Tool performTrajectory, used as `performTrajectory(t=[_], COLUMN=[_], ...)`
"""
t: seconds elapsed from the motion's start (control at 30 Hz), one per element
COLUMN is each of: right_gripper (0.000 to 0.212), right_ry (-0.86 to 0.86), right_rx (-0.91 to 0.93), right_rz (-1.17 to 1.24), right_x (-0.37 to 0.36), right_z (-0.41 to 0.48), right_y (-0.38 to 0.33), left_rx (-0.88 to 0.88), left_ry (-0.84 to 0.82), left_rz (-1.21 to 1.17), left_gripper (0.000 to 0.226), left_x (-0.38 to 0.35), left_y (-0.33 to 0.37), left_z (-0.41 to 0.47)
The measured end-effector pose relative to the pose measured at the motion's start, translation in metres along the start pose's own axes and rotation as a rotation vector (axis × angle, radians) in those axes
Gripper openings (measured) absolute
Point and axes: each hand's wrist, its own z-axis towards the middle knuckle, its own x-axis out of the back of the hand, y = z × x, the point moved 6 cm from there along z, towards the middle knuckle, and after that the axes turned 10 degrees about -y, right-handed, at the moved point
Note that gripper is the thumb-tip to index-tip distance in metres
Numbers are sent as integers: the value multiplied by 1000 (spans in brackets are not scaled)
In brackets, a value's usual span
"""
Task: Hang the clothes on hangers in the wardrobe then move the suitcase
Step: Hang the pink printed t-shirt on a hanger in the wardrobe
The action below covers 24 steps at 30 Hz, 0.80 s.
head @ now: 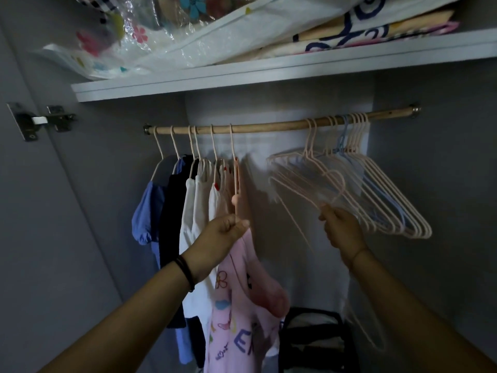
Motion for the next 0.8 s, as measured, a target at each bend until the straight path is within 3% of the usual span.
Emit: performTrajectory(t=[0.1,0.17,0.3,0.57,0.73,0.8], right_gripper=[44,47,43,33,33,39], right_ry=[112,152,58,-48,-66,-52], right_rx=[18,44,138,293,284,188], right_rz=[39,225,580,969,897,715], right_x=[13,19,17,7,-17,-27], right_z=[-19,-30,-42,-61,-67,-68], right_y=[1,2,-13,-51,-38,-9], left_rx=[-18,-29,-42,-49,-64,-59], left_ry=[-13,-20,-61,-130,-113,-65], left_rz=[28,37,42,31,-57,-131], left_gripper=[26,32,37,38,34,50], left_x=[-3,-5,-11,-19,-15,-3], left_y=[1,1,1,0,5,3], left_z=[-5,-8,-11,-15,-16,-15])
